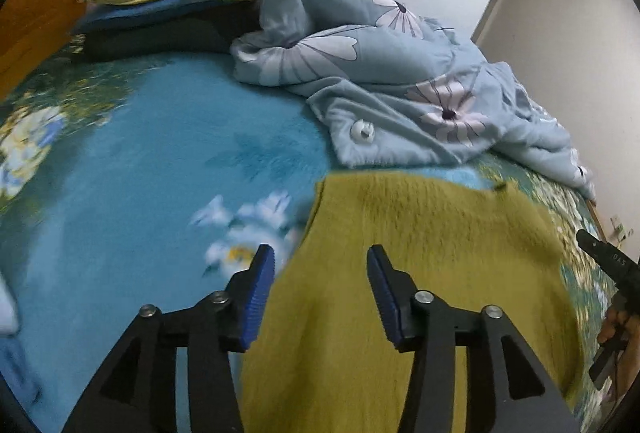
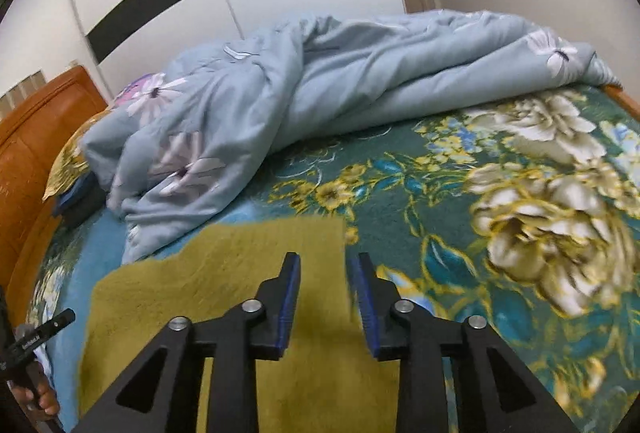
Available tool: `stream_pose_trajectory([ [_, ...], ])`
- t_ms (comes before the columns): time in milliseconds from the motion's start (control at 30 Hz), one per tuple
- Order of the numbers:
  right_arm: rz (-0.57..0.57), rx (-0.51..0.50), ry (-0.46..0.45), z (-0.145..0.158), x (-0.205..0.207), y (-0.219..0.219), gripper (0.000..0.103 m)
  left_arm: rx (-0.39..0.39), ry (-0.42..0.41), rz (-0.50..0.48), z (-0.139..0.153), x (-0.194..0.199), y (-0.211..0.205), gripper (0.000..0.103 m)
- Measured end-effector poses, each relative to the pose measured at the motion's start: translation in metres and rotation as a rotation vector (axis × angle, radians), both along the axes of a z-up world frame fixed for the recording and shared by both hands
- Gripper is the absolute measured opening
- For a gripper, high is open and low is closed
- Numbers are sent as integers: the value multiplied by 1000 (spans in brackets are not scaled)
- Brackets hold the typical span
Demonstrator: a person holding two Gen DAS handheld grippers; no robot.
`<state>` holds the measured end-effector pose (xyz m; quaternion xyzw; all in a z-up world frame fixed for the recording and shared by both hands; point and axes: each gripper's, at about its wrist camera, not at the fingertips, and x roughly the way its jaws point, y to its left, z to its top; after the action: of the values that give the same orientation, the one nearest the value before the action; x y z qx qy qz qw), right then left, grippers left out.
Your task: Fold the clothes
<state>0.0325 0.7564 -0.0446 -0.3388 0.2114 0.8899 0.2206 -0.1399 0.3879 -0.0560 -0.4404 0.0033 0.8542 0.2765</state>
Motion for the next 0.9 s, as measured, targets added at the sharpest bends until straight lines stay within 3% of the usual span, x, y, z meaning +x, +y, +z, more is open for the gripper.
stream_pose_trajectory([
  [233,306,-35,-212,-31,55,-111,32,-12,-42,-4,-11,81,-63,54],
  [367,384,-61,-310,-47,83,-154,32,-41,-62,-9,-17,119,-84,54],
  [600,299,38,-363,-37,162,-141,32,-51,-70,-5,-19,156,-103,54],
  [800,175,-33,-306,-42,221,-101,32,-49,-157,17,-45,171,-99,54],
  [900,136,-74,-278,-48,239,-93,32,-35,-161,12,-50,180,-106,54],
])
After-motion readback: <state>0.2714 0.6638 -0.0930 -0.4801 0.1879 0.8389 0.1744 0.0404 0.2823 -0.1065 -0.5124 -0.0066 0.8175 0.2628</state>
